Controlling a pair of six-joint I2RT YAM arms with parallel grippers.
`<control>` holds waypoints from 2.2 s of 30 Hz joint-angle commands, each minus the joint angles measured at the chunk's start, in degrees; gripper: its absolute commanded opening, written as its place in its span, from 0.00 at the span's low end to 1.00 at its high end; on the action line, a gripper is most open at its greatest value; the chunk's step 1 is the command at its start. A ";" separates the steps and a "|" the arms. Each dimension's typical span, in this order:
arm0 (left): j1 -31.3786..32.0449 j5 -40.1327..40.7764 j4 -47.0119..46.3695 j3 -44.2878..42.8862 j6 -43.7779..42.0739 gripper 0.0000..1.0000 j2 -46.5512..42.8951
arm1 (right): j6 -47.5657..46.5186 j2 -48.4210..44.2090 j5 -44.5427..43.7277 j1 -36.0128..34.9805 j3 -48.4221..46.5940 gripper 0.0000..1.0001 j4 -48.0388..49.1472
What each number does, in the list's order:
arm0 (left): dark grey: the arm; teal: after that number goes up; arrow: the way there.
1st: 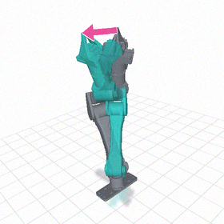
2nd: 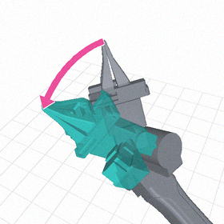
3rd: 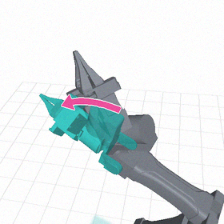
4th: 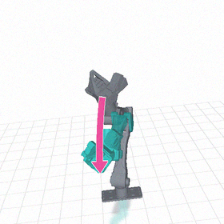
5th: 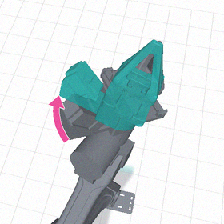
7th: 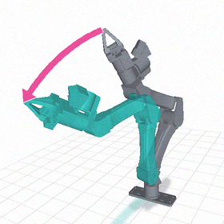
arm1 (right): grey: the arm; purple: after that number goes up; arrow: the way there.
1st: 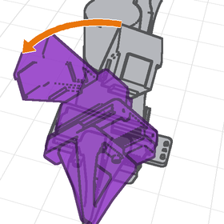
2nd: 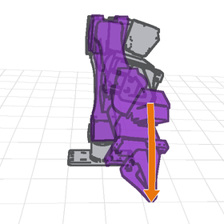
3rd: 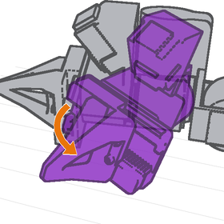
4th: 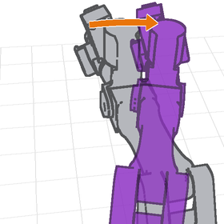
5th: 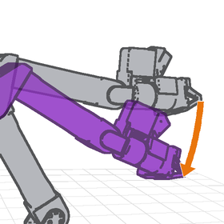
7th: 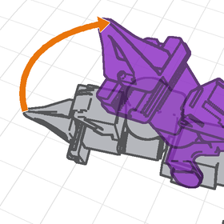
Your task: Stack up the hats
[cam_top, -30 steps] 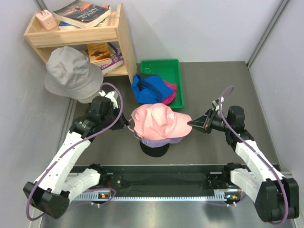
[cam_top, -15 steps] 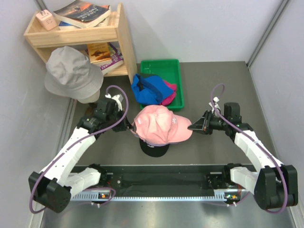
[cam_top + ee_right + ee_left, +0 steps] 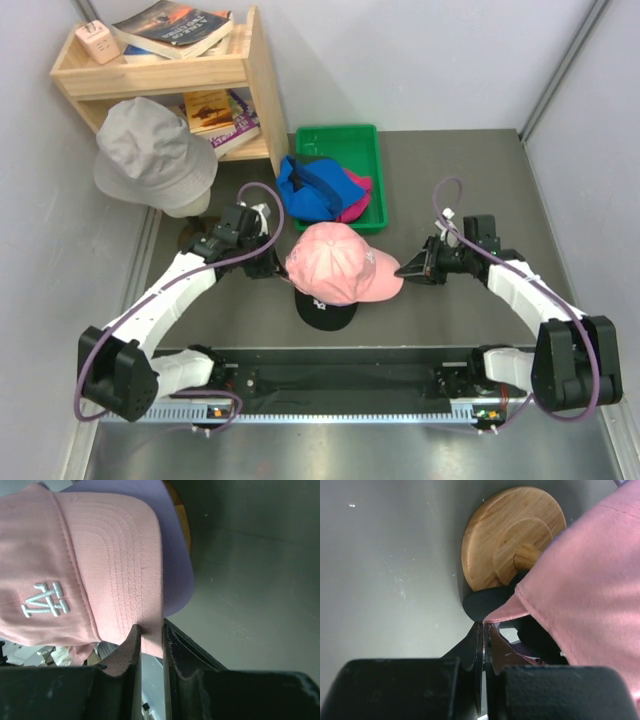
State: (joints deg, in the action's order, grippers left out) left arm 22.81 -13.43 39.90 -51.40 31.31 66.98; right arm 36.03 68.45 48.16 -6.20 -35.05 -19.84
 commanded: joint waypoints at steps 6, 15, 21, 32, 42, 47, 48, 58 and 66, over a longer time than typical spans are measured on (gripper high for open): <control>-0.22 4.29 5.89 -3.97 -2.75 0.00 1.57 | -6.59 1.69 -19.51 0.84 -3.00 0.00 -9.96; -0.22 8.41 11.86 -15.04 -1.34 0.73 1.22 | -6.68 3.45 -23.71 0.84 -10.20 0.49 -12.42; -0.22 12.72 20.03 -21.98 -0.90 0.92 1.66 | -5.89 6.78 -28.90 0.92 -16.97 0.77 -13.74; -0.31 17.13 11.17 -34.02 -4.24 0.97 15.25 | -4.39 10.66 -34.80 0.84 -26.91 0.80 -7.94; -0.75 20.18 2.90 -42.11 -3.62 0.85 32.41 | -5.79 6.53 -37.52 0.92 -30.08 0.80 -4.16; -1.19 22.05 2.12 -44.84 -2.57 0.81 36.99 | -7.11 6.79 -38.23 0.92 -31.39 0.80 -3.81; -1.36 22.04 1.68 -44.67 -2.31 0.81 37.26 | -7.20 7.14 -38.23 0.92 -31.57 0.80 -3.89; -2.07 22.22 -4.83 -42.74 -0.72 0.60 38.49 | -7.47 7.32 -38.32 0.92 -31.84 0.80 -3.54; -2.07 25.73 -7.73 -38.96 -2.30 0.21 36.47 | -7.55 6.62 -37.79 0.92 -31.22 0.80 -2.93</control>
State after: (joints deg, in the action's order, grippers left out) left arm 21.80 8.40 39.51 -92.14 29.63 104.99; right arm 29.54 76.79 10.37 -5.76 -63.92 -25.67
